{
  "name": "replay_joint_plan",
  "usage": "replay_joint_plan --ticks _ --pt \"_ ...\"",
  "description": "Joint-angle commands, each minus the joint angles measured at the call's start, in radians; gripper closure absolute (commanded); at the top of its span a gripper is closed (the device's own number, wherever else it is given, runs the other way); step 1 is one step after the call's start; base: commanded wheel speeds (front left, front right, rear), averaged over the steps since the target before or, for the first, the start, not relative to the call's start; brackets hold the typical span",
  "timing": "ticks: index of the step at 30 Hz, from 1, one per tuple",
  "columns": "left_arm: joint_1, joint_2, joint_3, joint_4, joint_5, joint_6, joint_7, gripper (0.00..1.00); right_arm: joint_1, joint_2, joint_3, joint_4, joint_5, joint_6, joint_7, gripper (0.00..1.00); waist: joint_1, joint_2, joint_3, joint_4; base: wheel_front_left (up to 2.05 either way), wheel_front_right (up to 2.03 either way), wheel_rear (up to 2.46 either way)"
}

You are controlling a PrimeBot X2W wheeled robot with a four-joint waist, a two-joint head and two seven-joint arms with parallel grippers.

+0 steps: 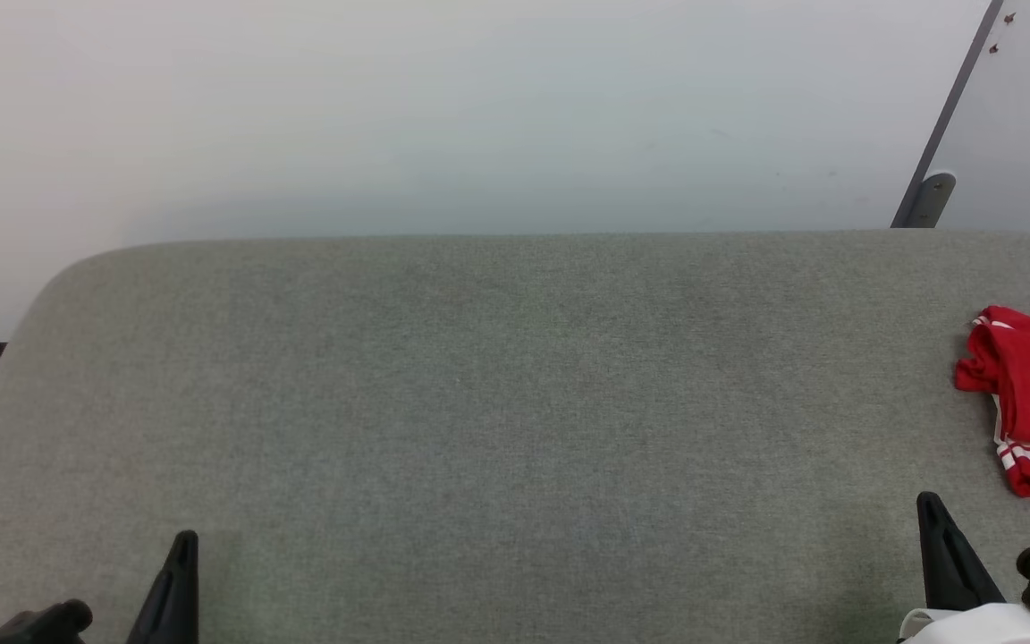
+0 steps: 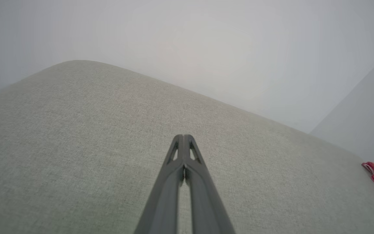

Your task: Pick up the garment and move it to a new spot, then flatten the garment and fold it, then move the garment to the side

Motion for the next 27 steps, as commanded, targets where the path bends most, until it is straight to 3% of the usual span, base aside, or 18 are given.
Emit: replay_joint_plan --ticks 1,27 --pt "-0.03 0.003 0.01 -0.012 -0.039 0.0 0.009 1.0 -0.031 -0.003 -0.001 -0.019 0.054 0.0 0.009 1.0 0.0 -0.0001 0.0 0.0 0.0 0.0 0.0" --pt "-0.09 -0.073 0.034 0.005 -0.365 0.0 0.113 1.0 -0.059 0.013 -0.008 -0.018 0.508 0.0 0.106 1.0 0.0 -0.0001 0.006 0.002 0.0 0.0 0.0"
